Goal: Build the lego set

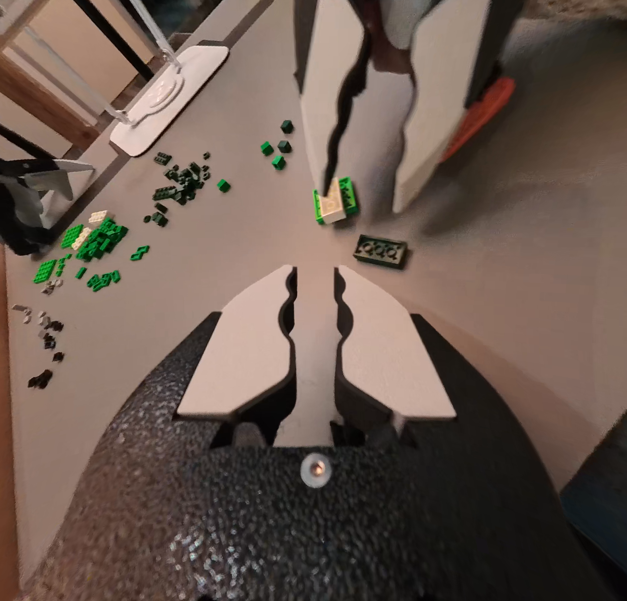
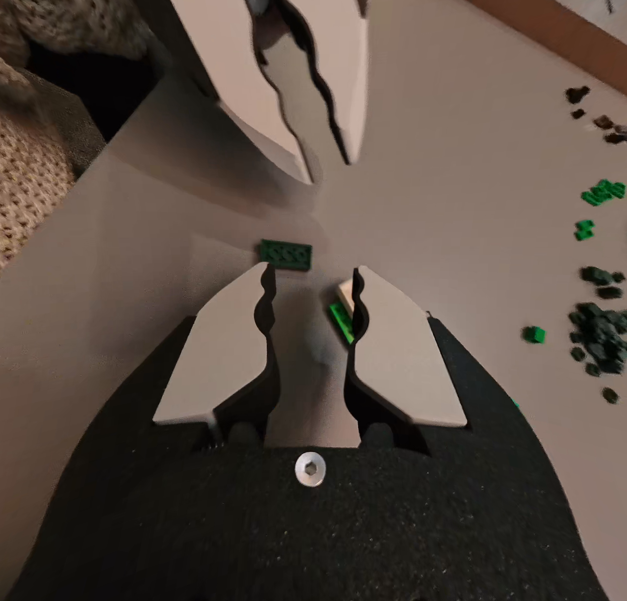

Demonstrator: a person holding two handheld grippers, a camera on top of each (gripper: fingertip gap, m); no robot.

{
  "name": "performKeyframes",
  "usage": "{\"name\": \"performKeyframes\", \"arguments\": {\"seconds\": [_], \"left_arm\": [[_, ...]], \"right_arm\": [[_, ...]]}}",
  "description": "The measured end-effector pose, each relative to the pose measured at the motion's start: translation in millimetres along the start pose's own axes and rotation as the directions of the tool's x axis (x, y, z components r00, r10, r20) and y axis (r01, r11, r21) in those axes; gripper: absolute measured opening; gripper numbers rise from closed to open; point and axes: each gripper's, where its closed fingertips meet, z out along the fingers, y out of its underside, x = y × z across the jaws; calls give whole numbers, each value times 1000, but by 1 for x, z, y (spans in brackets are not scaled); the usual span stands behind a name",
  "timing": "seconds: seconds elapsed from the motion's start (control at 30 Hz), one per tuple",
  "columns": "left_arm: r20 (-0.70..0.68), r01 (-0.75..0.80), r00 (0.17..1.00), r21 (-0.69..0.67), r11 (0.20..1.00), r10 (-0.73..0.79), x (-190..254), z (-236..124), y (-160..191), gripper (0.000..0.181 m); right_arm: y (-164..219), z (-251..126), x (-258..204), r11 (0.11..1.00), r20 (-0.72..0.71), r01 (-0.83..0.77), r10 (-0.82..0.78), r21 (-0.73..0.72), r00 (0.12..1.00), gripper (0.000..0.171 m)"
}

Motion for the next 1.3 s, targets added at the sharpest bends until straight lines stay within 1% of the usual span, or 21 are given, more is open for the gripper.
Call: {"name": "performKeyframes", "arguments": {"seconds": [0.07, 0.17, 0.23, 0.3, 0.47, 0.6, 0.63, 0.7, 0.83, 1.0, 1.13, 1.2, 1.3], "left_arm": [[-55, 4, 998, 9, 1000, -4, 7, 0, -1, 23], [-114, -8, 993, -1, 1000, 8, 16, 0, 0, 24], [-139, -15, 990, -8, 1000, 14, 20, 1, 1, 25], [-165, -18, 986, -11, 1000, 16, 24, 0, 2, 26], [-206, -19, 979, -19, 1000, 15, 29, 0, 2, 27], [-229, -29, 973, -38, 999, 20, 30, 4, 5, 32], [-233, -33, 972, -42, 999, 22, 30, 6, 5, 35], [-237, -43, 971, -50, 998, 30, 30, 11, 5, 41], [-246, -83, 967, -73, 994, 63, 28, 22, 7, 46], [-289, -143, 951, -98, 985, 109, 32, 29, 4, 46], [-312, -167, 943, -137, 977, 117, 36, 30, 4, 46], [-290, -139, 952, -142, 980, 93, 34, 30, 0, 48], [-242, -4, 970, -133, 991, -29, 29, 29, -10, 60]], "right_arm": [[7, -7, 11, 1000, 6, -4, 4, -3, 1000, 41], [14, -7, 18, 1000, 75, 2, -1, -14, 997, 37], [20, -3, 21, 998, 113, 17, -11, -53, 994, 37], [19, 0, 24, 998, 140, 41, -33, -56, 990, 36], [22, 0, 27, 991, 199, 77, -54, -109, 978, 25], [31, 1, 30, 977, 198, 113, -77, -179, 977, 22], [31, 2, 29, 977, 197, 115, -79, -182, 977, 19], [30, 2, 27, 981, 196, 90, -56, -173, 979, 18], [26, -6, 23, 984, 160, 57, -30, -168, 987, 18], [13, -29, 8, 994, 108, -8, 20, -105, 994, 17], [16, -42, 0, 996, 32, -40, 43, -81, 999, 17], [20, -47, -2, 996, -18, -55, 53, -74, 998, 17], [27, -53, -3, 994, -114, -62, 52, -84, 992, 17]]}}
